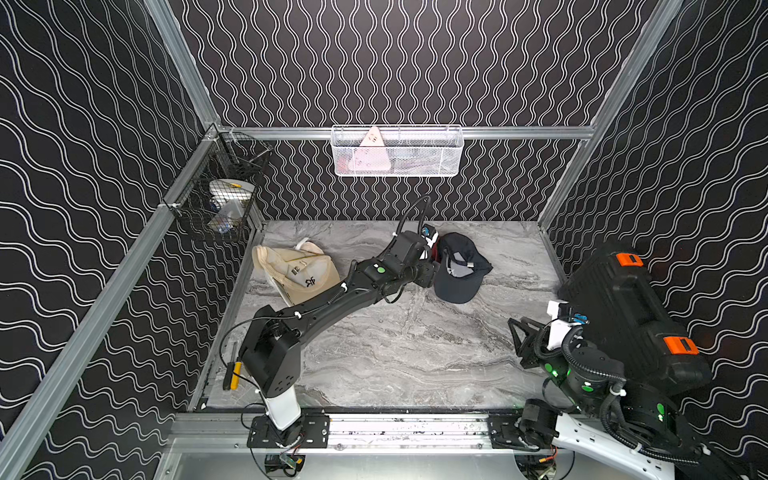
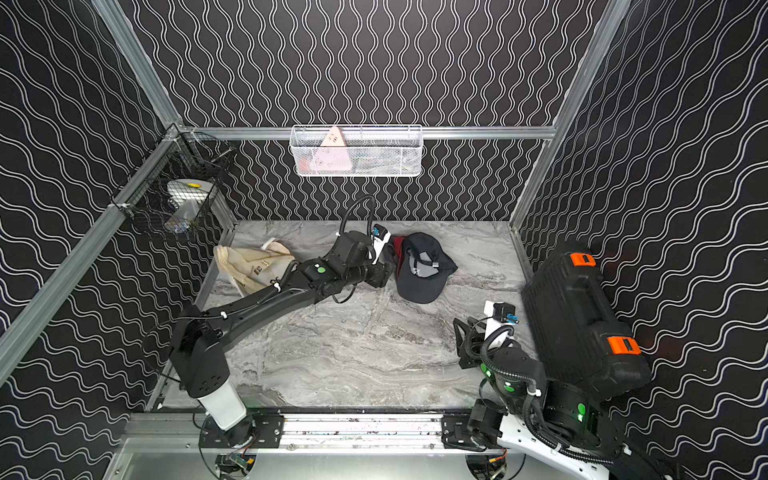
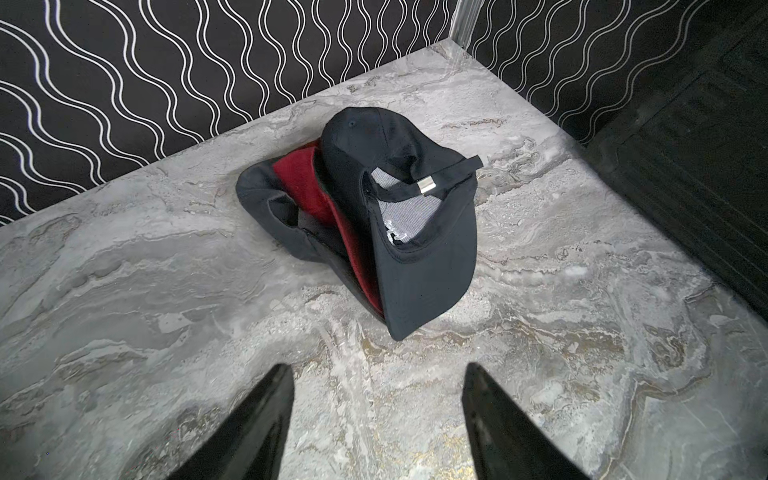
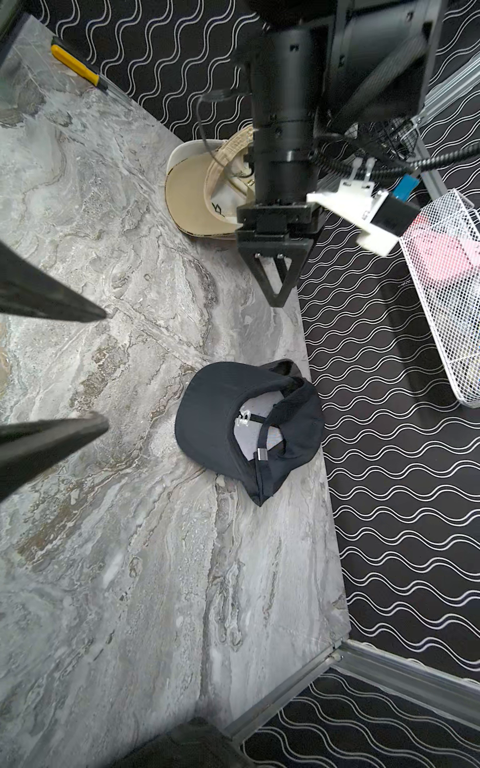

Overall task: Open the adjustable buckle of the baseball cap
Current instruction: Pick up the baseball cap.

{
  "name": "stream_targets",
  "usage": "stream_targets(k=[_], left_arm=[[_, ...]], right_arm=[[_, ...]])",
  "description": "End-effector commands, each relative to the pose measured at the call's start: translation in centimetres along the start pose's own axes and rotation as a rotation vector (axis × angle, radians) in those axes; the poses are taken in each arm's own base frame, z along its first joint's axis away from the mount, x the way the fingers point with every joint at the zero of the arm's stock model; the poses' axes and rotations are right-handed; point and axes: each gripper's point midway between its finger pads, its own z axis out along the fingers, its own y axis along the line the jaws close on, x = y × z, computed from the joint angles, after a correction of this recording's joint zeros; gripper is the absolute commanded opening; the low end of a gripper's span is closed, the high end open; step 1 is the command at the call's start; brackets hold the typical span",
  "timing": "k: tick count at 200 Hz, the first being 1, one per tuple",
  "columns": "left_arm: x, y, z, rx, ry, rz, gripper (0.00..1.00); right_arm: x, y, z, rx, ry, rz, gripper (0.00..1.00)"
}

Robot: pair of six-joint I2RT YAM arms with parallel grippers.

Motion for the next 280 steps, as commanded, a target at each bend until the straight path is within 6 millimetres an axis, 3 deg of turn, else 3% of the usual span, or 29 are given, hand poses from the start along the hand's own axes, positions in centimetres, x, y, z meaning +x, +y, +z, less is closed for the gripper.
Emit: stream_targets(k=[1, 41, 194, 280], left_arm=[[-1.2, -0.6, 0.5, 0.029, -0.035, -0.026, 0.69], [-0.7, -0.9, 2.1, 0.044, -0.02, -0.034, 0.69], [1.7, -1.8, 8.0, 0.065, 0.06, -0.075, 0.66], [2.3, -0.9, 9.4, 0.011, 0.078, -0.1, 0.65]], right_arm=[[-0.2, -0.9, -0.7, 0.044, 0.045, -0.029, 0.4], [0.9, -1.2, -1.2, -0.007, 0.038, -0.017, 0.41], [0.9, -1.4, -1.3, -0.02, 0.012, -0.017, 0.42], [1.5, -0.9, -0.5, 0.002, 0.05, -0.053, 0.43]])
